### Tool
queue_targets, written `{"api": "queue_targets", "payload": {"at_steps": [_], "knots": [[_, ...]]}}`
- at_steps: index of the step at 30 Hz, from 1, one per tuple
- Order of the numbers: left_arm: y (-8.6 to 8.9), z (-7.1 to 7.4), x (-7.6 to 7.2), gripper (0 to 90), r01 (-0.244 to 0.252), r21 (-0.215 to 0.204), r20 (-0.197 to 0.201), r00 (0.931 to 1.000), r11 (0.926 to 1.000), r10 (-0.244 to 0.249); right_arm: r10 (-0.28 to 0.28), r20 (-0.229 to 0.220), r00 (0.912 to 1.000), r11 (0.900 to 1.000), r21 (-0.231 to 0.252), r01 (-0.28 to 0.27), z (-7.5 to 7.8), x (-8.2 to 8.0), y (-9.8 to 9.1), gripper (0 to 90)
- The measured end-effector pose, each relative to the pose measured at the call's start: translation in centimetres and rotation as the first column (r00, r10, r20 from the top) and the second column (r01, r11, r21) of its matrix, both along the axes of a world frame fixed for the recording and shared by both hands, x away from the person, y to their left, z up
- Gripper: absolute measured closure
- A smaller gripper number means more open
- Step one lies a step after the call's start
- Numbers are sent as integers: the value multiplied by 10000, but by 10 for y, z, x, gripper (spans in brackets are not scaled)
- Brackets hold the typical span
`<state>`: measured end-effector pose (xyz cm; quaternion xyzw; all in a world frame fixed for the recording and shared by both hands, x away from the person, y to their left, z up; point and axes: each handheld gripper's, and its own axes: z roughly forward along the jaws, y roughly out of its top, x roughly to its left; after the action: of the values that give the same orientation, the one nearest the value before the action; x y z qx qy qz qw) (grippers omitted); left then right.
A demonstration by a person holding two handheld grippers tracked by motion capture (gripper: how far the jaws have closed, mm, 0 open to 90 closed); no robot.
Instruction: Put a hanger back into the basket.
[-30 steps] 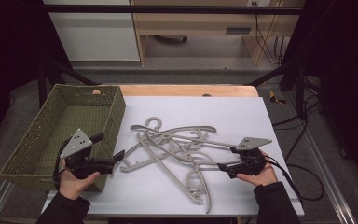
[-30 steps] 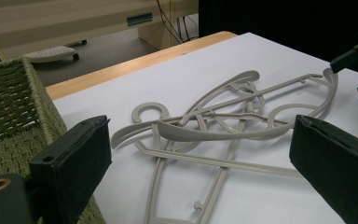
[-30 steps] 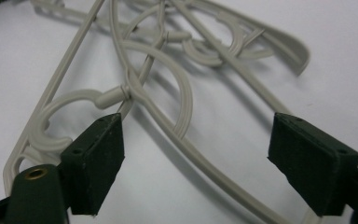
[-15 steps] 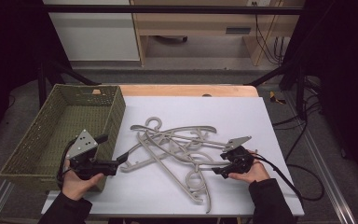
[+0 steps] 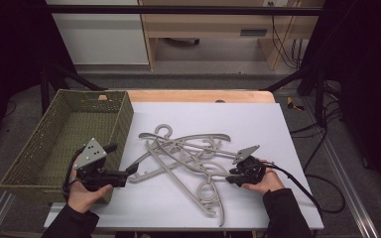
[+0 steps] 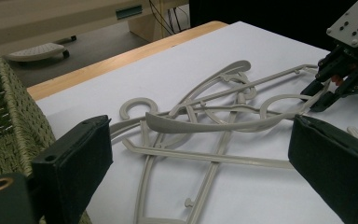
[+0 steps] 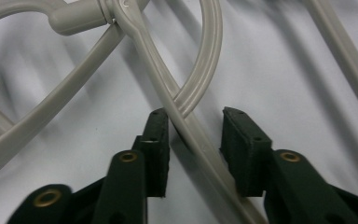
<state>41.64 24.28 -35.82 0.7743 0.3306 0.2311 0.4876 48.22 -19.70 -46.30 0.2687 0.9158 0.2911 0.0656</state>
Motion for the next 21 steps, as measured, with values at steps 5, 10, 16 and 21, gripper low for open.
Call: {"api": "queue_targets", "payload": {"at_steps": [5,10,16,21], "knots": [[-1,-1,0,59,28,39,-26,10000,10000,-28,481,99,9988,9988,-36,-480,3,-2,-2,689],[-2,-1,0,61,94,143,-17,10000,9999,-94,906,-108,9958,9959,91,-905,4,-5,-2,738],[-3,-1,-1,64,151,168,-4,9999,9997,-151,1645,174,9862,9797,1132,-1654,17,-11,-9,798],[-5,0,-2,66,223,227,25,9997,9995,-223,1314,365,9907,9801,1454,-1354,33,-13,-17,819]]}}
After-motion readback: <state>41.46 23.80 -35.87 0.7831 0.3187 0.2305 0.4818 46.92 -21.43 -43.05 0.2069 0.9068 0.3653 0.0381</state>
